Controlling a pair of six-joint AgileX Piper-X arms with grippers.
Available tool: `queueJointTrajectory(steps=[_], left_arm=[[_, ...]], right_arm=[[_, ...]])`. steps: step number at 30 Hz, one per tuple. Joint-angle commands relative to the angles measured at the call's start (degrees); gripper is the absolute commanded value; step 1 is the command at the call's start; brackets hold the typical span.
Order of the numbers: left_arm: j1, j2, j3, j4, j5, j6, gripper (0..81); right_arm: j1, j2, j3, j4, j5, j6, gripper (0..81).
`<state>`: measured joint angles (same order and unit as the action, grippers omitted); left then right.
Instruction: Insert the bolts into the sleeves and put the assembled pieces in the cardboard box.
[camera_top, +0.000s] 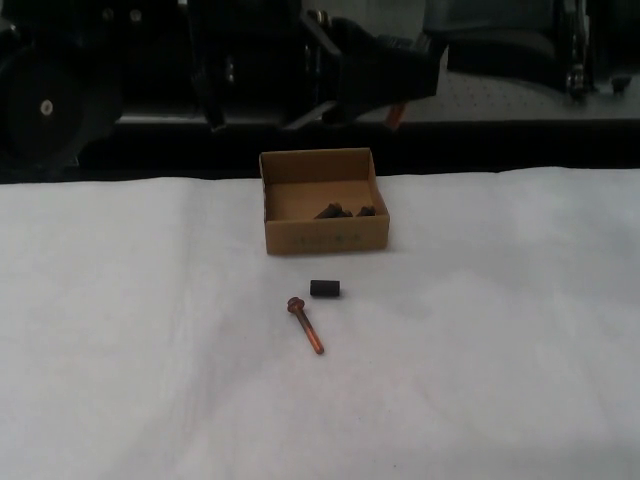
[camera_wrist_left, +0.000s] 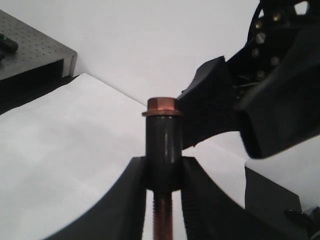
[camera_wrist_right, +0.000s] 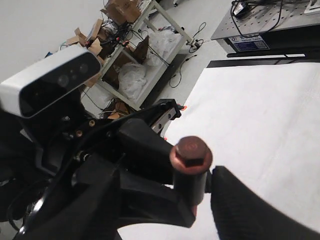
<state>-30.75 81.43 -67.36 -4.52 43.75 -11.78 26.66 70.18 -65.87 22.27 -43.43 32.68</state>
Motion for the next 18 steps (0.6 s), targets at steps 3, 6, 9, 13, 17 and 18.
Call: queueJointTrajectory(steps=[3,6,9,13,17,18], left_arm=[[0.1,-0.6,-0.2,-1.6,0.1,0.5,0.7],[0.1,-0.6,-0.2,-1.6,-0.6,2.4,0.7],[0.2,-0.1,-0.2,-1.6,-4.2,6.4,0.7],[1.7,2.7,-0.2,-1.6,-6.9,9.7,0.7],[4.5,8.5,-0.8,-2.0,-7.5,9.7,0.7],[5.3,10.4,-1.4,-2.0,-7.5,9.7,0.7]], right_arm=[[0.0,-0.8,-0.2,0.2,-1.3,-0.3,39.4],[-0.6,-0.8,-0.2,2.0,-2.4,-1.8,39.4],[-2.0,-1.0,-0.2,6.6,-2.6,-5.5,39.4],[-4.8,-1.4,-0.2,15.6,-2.3,-13.5,39.4],[-7.5,-1.4,-0.2,24.8,1.2,-21.5,39.4],[-8.1,-1.4,-0.2,26.7,2.7,-23.5,39.3]])
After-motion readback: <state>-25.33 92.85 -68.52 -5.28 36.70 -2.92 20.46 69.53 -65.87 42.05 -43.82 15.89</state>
